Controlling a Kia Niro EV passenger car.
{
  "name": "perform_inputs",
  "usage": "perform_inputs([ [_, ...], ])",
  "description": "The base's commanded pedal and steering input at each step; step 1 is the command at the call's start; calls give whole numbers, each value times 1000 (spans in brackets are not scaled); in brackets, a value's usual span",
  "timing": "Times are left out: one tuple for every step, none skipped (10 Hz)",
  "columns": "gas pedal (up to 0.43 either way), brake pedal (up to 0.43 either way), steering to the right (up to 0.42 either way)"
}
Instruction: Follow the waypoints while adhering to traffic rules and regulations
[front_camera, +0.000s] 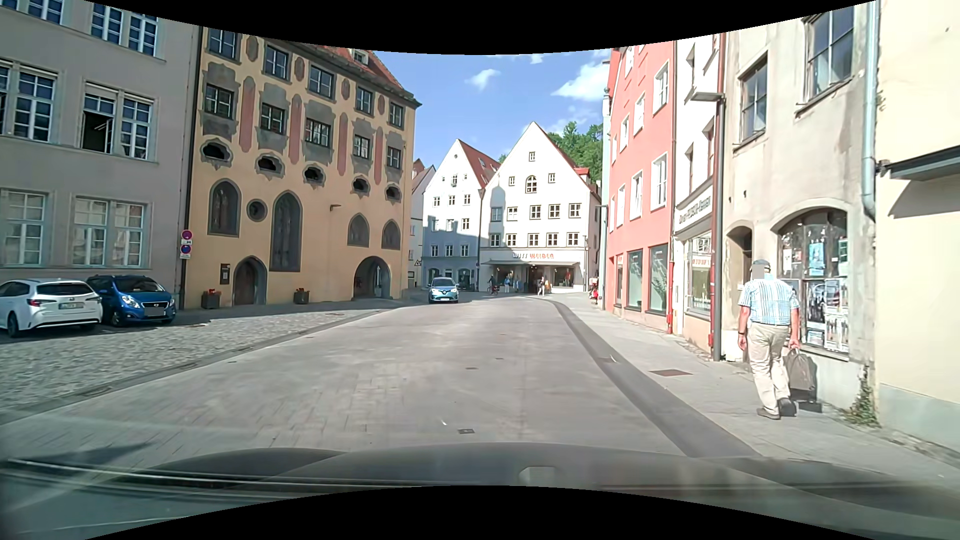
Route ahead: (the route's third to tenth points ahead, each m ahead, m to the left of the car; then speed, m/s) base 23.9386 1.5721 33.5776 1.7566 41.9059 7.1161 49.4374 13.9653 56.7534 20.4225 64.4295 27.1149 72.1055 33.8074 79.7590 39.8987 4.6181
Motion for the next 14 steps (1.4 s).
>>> perform_inputs([
  [67, 6, 11],
  [67, 6, 11],
  [67, 6, 13],
  [67, 6, 20],
  [67, 6, 22],
  [67, 6, 23],
  [67, 6, 30],
  [67, 6, 34],
  [67, 6, 39],
  [67, 6, 42],
  [67, 6, 43],
  [67, 6, 47],
  [67, 6, 48],
  [67, 6, 46],
])
